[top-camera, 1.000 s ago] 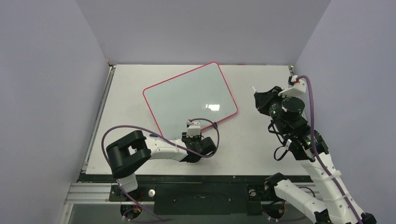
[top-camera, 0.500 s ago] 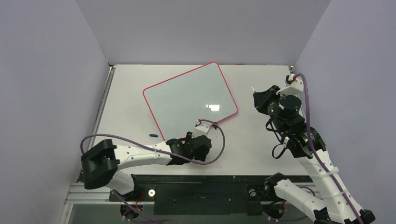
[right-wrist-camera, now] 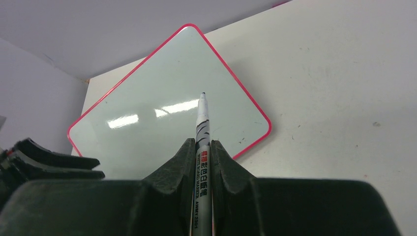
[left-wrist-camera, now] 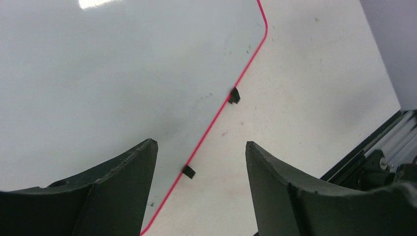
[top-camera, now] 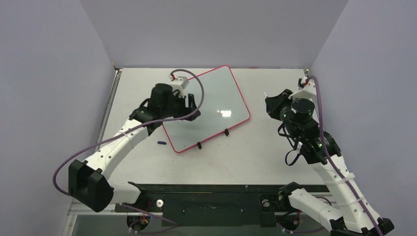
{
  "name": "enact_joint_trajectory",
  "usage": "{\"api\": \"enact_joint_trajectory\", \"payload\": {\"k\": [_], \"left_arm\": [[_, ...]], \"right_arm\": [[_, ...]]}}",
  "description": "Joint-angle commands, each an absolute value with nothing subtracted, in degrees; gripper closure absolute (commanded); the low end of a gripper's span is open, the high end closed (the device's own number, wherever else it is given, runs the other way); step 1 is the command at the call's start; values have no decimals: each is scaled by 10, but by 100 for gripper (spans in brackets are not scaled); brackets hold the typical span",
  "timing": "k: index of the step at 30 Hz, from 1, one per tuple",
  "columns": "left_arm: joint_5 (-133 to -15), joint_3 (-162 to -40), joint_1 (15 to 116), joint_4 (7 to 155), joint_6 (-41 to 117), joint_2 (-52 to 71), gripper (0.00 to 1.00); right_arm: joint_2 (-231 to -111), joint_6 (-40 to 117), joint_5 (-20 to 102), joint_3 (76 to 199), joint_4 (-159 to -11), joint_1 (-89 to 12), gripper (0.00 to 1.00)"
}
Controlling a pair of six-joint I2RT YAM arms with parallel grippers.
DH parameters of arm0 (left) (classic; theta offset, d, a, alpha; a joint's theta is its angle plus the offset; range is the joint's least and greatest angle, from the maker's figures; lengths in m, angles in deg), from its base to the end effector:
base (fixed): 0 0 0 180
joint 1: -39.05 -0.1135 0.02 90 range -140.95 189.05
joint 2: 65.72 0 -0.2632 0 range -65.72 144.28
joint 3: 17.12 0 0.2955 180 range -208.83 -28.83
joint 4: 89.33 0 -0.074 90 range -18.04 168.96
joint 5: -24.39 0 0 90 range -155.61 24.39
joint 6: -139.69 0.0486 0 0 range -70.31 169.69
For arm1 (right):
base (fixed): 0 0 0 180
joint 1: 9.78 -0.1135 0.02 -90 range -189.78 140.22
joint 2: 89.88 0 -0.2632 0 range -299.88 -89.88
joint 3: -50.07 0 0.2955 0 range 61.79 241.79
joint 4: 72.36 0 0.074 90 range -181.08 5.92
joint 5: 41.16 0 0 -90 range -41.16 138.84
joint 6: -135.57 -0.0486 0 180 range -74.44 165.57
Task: Write a sentence on the whiteboard
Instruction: Adjust the whiteboard at the center of the board.
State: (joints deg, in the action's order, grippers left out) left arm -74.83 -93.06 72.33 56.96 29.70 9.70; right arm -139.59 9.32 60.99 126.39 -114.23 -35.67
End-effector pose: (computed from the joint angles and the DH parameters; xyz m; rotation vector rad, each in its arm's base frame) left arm 0.2894 -0.1993 0.3041 0.3540 2.1999 -0.7002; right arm 0.2125 0.0918 0.4146 0.3189 1.8412 0.5643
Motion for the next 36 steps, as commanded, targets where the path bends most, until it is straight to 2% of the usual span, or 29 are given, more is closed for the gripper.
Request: {"api": "enact_joint_trajectory", "payload": {"k": [1, 8, 12, 14, 26, 31, 36], "left_arm": [[-892, -981, 616, 616, 320, 107, 36], [-1011, -1042, 491, 659, 309, 182, 34], [-1147, -1097, 423, 711, 275, 272, 33], [-1172, -1131, 409, 703, 277, 311, 33], [-1208, -1272, 355, 604, 340, 462, 35], [-1249, -1345, 352, 521, 378, 526, 39], [-1279, -1358, 360, 498, 388, 561, 43]], "right_arm": [[-1401, 101, 598, 1288, -1128, -353, 100], [-1421, 102, 574, 1295, -1133, -354, 100], [-1433, 106, 565, 1305, -1140, -354, 100], [-1439, 109, 560, 1310, -1143, -355, 100], [-1459, 123, 535, 1328, -1168, -357, 100], [-1472, 122, 525, 1331, -1169, -361, 100], [-1487, 126, 522, 1336, -1170, -363, 100]]}}
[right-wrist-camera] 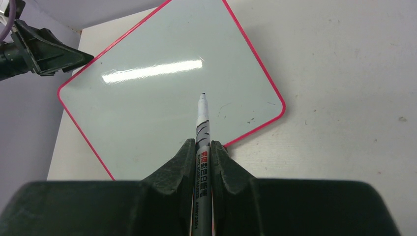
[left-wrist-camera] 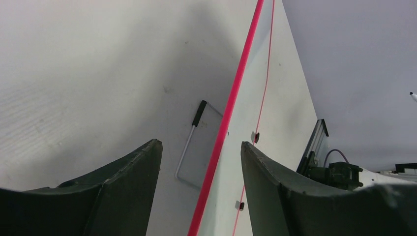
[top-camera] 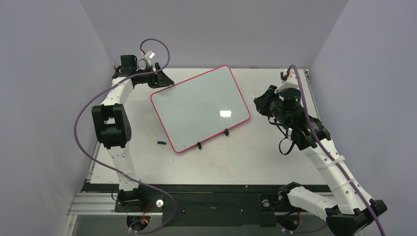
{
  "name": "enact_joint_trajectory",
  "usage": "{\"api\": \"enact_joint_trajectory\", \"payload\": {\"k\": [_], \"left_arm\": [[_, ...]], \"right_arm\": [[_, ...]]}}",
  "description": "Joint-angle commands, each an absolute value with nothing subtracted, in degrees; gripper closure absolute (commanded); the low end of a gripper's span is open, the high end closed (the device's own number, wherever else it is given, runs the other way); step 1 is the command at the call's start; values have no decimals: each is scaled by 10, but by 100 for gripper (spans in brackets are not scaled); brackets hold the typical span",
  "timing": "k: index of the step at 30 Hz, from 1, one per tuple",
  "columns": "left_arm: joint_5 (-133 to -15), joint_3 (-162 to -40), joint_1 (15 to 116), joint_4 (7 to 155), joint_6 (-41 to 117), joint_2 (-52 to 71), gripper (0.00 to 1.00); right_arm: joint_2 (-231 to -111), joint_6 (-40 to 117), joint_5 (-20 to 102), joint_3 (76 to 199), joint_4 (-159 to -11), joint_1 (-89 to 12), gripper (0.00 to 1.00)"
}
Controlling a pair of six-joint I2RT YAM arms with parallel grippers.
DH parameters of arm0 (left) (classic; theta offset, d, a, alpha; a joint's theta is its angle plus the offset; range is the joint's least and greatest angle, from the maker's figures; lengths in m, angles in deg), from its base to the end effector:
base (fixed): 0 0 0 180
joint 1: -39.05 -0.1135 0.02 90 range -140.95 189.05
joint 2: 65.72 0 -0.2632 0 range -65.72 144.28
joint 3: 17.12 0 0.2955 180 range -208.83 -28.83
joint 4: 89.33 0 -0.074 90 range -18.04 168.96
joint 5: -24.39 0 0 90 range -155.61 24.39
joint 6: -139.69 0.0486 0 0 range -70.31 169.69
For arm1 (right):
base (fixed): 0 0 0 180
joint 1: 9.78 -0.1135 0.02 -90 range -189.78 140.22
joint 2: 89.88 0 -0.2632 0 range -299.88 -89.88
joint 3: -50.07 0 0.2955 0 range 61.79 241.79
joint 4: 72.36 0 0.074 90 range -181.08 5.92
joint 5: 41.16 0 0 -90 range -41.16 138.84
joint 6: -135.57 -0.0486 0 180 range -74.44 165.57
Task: Write a sentence on the whiteboard
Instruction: Adjust the whiteboard at the center of the board.
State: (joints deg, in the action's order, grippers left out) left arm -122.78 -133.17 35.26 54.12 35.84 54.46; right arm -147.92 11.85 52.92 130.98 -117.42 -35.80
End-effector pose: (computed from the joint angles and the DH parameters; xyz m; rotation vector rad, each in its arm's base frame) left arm 0.5247 -0.0062 0.2543 0.1962 2.1459 -1.2188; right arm 0.2409 0.1137 0.4054 0.1827 1.9998 0.6100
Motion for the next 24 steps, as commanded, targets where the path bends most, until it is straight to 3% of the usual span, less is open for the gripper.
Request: {"api": "enact_joint_trajectory", "payload": {"k": [1, 5, 24], "left_arm": [[-1283, -1356, 363, 500, 387, 561, 43], [-1282, -1366, 374, 493, 384, 570, 44], [-1308, -1401, 386, 437, 416, 609, 70]], "right_arm": [[-1488, 126, 522, 1336, -1170, -364, 100], [-1496, 126, 522, 1335, -1167, -365, 100], [-1500, 128, 509, 1315, -1159, -367, 100]]}}
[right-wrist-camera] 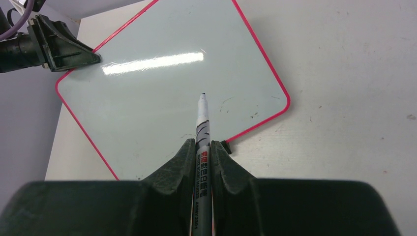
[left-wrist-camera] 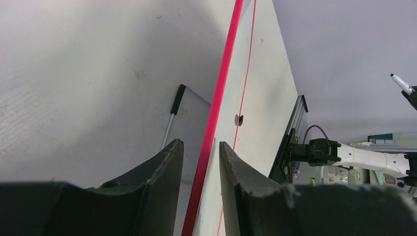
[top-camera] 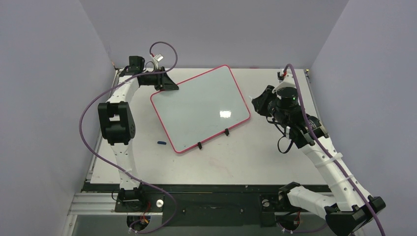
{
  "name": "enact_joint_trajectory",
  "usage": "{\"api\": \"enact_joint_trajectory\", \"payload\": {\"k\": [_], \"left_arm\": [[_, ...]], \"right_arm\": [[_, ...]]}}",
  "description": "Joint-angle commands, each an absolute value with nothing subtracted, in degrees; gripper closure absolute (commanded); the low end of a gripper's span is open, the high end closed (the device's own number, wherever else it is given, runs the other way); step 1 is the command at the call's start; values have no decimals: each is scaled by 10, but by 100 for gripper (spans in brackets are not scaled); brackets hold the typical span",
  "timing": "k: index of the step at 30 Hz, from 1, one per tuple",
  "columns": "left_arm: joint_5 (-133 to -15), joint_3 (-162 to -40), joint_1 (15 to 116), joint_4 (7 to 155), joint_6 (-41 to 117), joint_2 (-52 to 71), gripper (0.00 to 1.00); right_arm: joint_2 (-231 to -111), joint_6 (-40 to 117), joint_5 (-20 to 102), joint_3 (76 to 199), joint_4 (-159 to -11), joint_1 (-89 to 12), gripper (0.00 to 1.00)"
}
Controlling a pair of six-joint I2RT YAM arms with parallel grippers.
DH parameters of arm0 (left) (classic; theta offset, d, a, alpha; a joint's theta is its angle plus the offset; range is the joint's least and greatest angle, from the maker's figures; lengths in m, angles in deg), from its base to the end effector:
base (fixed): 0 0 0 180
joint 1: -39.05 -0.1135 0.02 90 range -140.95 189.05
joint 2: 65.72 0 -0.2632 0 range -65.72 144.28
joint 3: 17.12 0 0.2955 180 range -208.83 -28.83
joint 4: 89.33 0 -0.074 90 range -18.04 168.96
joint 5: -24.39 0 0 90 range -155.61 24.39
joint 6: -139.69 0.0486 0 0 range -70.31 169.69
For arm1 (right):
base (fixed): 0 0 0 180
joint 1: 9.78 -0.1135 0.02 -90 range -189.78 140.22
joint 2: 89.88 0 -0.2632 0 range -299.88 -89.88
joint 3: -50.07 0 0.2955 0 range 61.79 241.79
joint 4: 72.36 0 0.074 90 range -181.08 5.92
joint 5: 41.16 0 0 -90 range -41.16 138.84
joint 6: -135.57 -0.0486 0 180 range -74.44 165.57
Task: Write a sentence on the whiteboard
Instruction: Adjust the whiteboard at the center of the board, then write a sentence on the whiteboard.
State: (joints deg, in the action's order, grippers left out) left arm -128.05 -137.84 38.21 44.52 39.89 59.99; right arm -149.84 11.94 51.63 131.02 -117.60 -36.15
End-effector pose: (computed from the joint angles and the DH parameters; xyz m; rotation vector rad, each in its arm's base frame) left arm 0.5291 -0.0353 0.2264 0.2645 2.2351 -1.3906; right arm 0.2482 0.1204 0.3969 0.1619 2.0421 0.6187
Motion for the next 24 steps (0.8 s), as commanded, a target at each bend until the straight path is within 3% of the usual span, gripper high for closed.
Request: {"api": "enact_joint_trajectory", "payload": {"k": [1, 3, 10, 16, 24], "left_arm": [[-1309, -1402, 386, 437, 416, 609, 73], [-1310, -1405, 386, 433, 416, 612, 79], [-1317, -1409, 385, 425, 424, 616, 82], [-1314, -1405, 394, 413, 447, 608, 100], [-1308, -1381, 403, 425, 458, 584, 100]], "right_arm": [[-1501, 128, 508, 1315, -1159, -367, 100], [-1502, 128, 508, 1315, -1159, -368, 100], [-1504, 129, 504, 1313, -1159, -369, 100], [-1507, 130, 499, 1314, -1159, -376, 100], [-1515, 144, 505, 1315, -1158, -415, 100]]}}
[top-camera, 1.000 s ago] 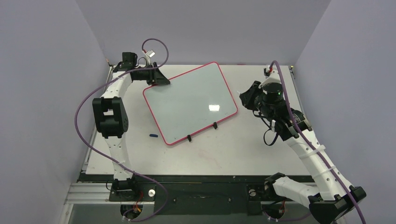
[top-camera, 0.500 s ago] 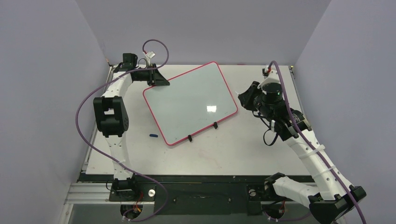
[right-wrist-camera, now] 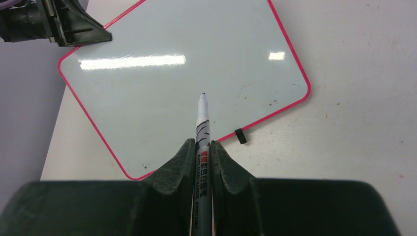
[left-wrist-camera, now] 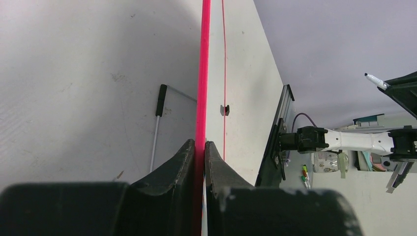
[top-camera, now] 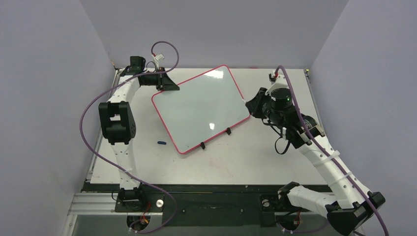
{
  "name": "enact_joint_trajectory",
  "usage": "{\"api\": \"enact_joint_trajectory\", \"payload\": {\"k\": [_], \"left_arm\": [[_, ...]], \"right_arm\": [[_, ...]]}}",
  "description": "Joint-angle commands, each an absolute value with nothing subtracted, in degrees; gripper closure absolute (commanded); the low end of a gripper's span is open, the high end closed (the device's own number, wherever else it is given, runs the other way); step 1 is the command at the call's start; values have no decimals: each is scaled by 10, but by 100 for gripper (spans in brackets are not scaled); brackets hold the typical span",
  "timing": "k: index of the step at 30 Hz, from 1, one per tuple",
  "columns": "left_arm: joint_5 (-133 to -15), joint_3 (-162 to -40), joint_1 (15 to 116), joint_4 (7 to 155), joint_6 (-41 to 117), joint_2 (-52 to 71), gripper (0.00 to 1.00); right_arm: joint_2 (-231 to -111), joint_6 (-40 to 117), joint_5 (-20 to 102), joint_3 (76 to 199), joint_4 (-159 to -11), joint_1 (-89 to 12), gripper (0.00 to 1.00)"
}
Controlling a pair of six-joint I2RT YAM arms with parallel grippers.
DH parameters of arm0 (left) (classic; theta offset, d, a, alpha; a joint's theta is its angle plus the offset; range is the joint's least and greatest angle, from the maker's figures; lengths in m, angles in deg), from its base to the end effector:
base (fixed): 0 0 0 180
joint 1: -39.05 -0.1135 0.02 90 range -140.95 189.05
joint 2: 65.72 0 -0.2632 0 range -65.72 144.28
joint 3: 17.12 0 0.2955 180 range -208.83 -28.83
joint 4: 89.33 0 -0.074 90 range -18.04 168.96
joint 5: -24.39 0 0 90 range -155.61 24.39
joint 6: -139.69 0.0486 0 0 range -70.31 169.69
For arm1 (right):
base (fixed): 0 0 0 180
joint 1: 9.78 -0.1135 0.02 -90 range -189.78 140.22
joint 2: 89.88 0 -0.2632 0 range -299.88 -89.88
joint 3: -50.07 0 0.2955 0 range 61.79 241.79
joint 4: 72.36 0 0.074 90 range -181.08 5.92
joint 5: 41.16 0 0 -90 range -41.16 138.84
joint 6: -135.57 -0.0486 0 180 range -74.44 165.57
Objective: Write a sentence on the whiteboard
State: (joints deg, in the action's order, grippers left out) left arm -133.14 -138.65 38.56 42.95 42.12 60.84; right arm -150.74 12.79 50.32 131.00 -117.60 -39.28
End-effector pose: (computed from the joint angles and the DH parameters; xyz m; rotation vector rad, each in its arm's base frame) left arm 0.5275 -0.0404 0.2253 0.3344 2.1935 -1.4894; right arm 0.2446 0.1370 0.3927 0.0763 2.0724 0.6580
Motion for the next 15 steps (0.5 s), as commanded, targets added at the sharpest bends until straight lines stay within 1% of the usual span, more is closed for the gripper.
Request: {"api": "enact_joint_trajectory", "payload": {"k": [1, 8, 15], "left_arm": [[-1307, -1381, 403, 425, 460, 582, 100], [-1296, -1365, 406, 429, 471, 558, 100], [-1275, -1365, 413, 411, 491, 550, 100]], "right_arm": [[-1519, 146, 508, 1317, -1157, -420, 100], [-1555, 166, 501, 1342, -1135, -482, 100], [-1634, 181, 472, 1408, -1120, -547, 100]]}}
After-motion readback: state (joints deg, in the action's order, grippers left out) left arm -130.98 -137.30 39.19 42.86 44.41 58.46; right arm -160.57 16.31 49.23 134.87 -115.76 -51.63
